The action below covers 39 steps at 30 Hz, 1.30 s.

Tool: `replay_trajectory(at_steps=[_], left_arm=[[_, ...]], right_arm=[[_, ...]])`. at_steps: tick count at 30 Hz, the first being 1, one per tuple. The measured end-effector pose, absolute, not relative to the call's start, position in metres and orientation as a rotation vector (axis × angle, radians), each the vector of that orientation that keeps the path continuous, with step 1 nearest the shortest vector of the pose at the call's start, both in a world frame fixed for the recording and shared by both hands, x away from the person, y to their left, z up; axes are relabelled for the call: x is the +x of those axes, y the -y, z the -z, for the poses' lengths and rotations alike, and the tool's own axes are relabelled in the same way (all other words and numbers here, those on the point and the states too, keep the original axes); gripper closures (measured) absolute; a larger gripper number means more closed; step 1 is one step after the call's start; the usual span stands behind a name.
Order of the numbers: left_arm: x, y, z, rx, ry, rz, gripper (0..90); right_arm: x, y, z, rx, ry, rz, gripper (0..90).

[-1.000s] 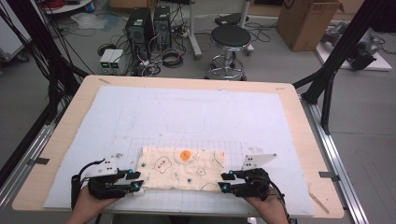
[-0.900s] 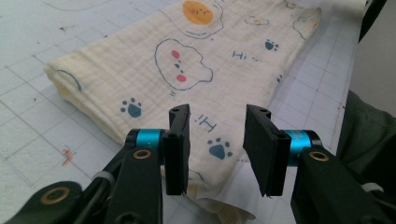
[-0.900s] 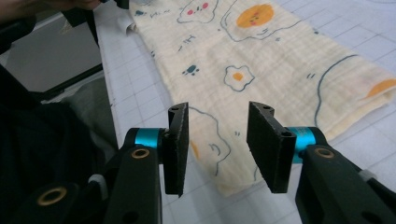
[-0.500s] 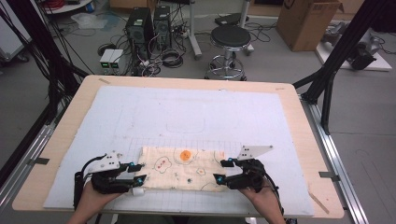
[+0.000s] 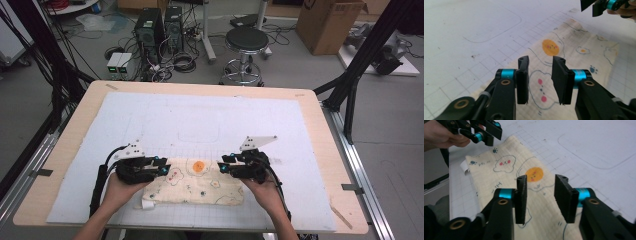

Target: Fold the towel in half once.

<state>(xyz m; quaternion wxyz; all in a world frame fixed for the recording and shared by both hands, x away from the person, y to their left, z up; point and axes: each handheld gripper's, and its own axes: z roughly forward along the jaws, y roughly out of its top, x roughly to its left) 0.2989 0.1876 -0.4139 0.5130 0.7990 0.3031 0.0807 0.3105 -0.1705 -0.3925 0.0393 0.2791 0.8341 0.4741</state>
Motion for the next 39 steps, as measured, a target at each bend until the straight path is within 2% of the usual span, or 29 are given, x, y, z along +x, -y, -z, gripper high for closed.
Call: replay_trajectory(at_steps=[6,11,17,24,39], left_arm=[[0.317,-0.177,0.417,1.937,-0.762,-0.186,85.5],[0.330,-0.162,0.421,1.959,-0.779,-0.193,88.5],[0.342,-0.148,0.431,2.031,-0.797,-0.191,88.9],[0.350,-0.152,0.442,2.099,-0.867,-0.197,89.2],[0.342,-0.179,0.439,2.132,-0.895,-0.267,88.8]], right_arm=[[0.327,0.154,0.396,0.843,-2.582,-1.444,82.8],[0.343,0.137,0.407,0.863,-2.629,-1.442,89.4],[0.357,0.121,0.423,0.931,-2.694,-1.376,89.6],[0.365,0.118,0.438,0.995,-2.739,-1.249,89.6],[0.358,0.151,0.440,1.072,-2.699,-1.232,89.5]])
